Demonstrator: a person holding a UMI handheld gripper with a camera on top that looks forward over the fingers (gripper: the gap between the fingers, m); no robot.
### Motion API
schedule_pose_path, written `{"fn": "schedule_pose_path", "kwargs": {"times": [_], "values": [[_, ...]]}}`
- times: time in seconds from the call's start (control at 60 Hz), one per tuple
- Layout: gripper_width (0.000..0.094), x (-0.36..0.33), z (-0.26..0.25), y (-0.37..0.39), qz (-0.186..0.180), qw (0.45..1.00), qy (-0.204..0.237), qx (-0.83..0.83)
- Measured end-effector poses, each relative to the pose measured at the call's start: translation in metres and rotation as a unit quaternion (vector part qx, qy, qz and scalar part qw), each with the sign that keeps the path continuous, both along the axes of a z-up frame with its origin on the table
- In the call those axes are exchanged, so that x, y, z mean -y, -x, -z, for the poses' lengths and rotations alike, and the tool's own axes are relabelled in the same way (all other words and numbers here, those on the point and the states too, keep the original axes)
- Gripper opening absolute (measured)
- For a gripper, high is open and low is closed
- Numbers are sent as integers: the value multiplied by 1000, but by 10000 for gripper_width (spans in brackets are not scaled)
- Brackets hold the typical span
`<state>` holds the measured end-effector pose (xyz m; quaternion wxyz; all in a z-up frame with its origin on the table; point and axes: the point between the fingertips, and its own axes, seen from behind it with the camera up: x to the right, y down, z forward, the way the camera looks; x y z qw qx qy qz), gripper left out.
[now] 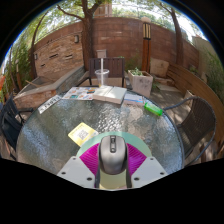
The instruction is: Arrange mouse
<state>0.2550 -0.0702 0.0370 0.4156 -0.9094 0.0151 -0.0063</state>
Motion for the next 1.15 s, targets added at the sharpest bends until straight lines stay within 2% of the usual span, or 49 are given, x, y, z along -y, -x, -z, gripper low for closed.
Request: {"fn": "schedule_pose_path", "kwargs": {"times": [0.083,0.183,0.217,0.267,0.317,0.367,0.733,0.983,1.15], "values": [[410,4,40,-5,-6,999,39,3],[533,15,49,0,-15,998,58,-13],[638,11,45,-1,-12,998,56,-8],[872,18,35,-2,-16,999,49,0],[827,24,21,-2,-14,999,43,8],[864,32,4,0,-13,999,36,11],[856,127,-119,29,22,998,-18,47],[877,205,-146,58,29,997,-25,64],[877,229,-157,67,36,997,-27,64]]}}
